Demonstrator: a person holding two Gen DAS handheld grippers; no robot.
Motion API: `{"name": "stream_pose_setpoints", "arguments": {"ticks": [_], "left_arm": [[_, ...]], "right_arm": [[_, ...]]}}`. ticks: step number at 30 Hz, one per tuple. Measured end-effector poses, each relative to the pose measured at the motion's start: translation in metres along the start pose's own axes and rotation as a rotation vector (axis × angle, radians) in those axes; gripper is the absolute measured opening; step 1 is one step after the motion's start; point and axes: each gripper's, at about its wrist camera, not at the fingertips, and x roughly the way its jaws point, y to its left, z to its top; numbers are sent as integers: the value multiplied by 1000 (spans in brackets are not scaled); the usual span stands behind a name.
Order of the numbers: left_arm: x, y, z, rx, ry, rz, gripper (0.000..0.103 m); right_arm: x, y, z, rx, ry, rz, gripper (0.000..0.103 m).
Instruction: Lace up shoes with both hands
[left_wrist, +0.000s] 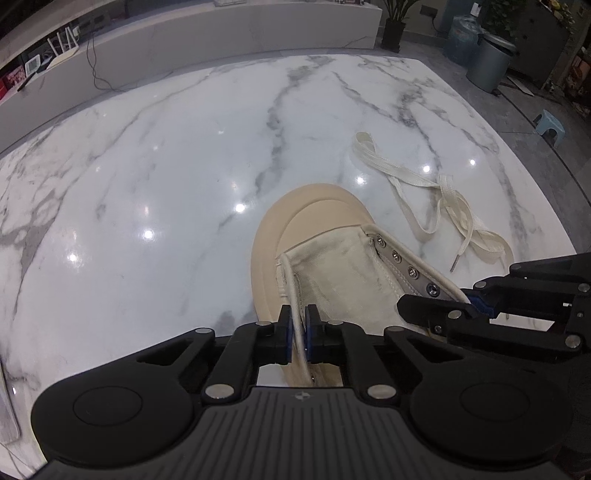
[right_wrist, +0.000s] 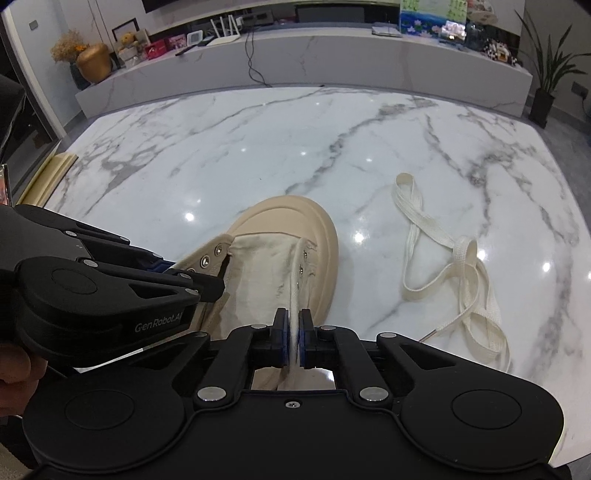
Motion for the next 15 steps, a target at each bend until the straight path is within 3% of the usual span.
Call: {"name": "stream_pose_setpoints", "arguments": {"ticks": [15], "left_arm": [[-10, 27, 19, -25, -51, 36, 3]], "right_arm": [[4, 14, 27, -30, -55, 54, 4]]}}
